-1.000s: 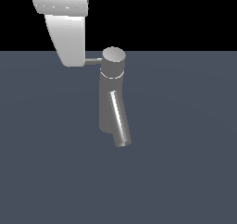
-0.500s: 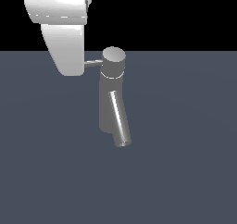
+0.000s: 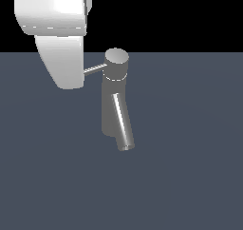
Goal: Turn on the faucet by rotating a designated handle.
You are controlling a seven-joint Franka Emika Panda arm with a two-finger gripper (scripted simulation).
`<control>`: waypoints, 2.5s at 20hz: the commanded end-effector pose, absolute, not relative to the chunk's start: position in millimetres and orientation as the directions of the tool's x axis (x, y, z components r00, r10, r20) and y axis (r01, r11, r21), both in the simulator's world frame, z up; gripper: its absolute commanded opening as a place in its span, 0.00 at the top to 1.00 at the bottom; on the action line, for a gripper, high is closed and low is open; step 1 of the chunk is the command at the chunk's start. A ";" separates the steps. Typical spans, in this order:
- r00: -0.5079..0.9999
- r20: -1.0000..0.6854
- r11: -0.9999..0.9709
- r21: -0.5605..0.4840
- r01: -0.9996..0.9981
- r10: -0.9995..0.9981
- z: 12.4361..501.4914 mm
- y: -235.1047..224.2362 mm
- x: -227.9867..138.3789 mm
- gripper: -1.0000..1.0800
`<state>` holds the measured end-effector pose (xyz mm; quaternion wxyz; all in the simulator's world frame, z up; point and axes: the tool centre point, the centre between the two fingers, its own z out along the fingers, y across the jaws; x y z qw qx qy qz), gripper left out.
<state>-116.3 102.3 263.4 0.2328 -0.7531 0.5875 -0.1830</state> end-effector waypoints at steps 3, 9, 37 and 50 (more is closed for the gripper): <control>0.232 0.001 -0.193 -0.559 -0.806 -0.973 254.2 95.5 -127.0 1.00; 0.242 0.002 -0.201 -0.566 -0.800 -0.970 255.7 97.2 -127.2 1.00; 0.237 0.002 -0.197 -0.562 -0.803 -0.972 236.3 64.3 -147.8 1.00; 0.234 0.002 -0.195 -0.560 -0.805 -0.972 228.5 51.1 -155.9 1.00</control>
